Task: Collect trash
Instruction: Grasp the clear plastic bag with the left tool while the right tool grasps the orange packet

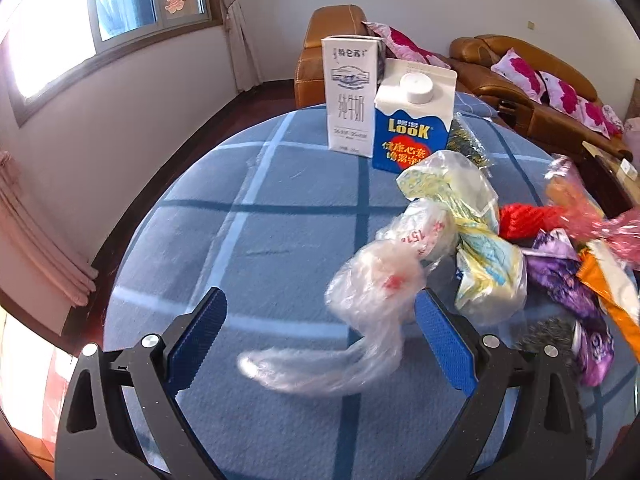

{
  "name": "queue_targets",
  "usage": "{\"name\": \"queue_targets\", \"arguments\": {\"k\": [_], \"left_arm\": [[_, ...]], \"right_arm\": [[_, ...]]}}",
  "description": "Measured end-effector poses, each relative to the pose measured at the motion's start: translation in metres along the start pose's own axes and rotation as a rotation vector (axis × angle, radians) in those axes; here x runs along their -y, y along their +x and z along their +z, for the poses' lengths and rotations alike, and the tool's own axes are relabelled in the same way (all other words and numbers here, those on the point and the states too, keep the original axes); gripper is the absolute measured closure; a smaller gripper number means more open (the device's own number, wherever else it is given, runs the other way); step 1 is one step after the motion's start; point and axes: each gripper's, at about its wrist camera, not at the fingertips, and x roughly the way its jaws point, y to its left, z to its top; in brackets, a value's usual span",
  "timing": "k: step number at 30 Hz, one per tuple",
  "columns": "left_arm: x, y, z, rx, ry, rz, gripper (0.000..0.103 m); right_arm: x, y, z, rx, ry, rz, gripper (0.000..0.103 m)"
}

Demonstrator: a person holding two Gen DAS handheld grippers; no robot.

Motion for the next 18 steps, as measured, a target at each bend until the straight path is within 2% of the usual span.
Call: {"name": "queue_targets", "arguments": {"k": [1, 6, 7, 9, 11, 13, 18], "left_arm": [[0.002, 0.004, 0.001, -0.006, 0.002, 0.006, 0.011], [0.009, 0.019, 0.004, -0.036, 0.003, -0.020, 0.029], [0.010, 0.022, 0.004, -0.048, 0.003, -0.029, 0.039], [0.009, 0.027, 0.004, -0.074, -0.014, -0.062, 0.052], [0.005, 0.029, 0.002, -0.092, -0.042, -0.095, 0.075], [0.001, 0.026, -0.001, -0.089, -0.057, -0.104, 0.084], [-0.012, 0.007, -0.008, -0.053, -0.064, -0.092, 0.088]], "right_arm": [[0.002, -0.001, 0.000, -0.001, 0.003, 0.000, 0.098], [0.015, -0.005, -0.010, -0.024, 0.033, 0.013, 0.099], [0.016, -0.006, -0.011, -0.028, 0.038, 0.018, 0.099], [0.017, -0.009, -0.013, -0.032, 0.044, 0.025, 0.099], [0.016, -0.011, -0.014, -0.028, 0.044, 0.028, 0.099], [0.014, -0.014, -0.013, -0.019, 0.045, 0.037, 0.099], [0.010, -0.023, -0.010, 0.009, 0.036, 0.048, 0.099]]}}
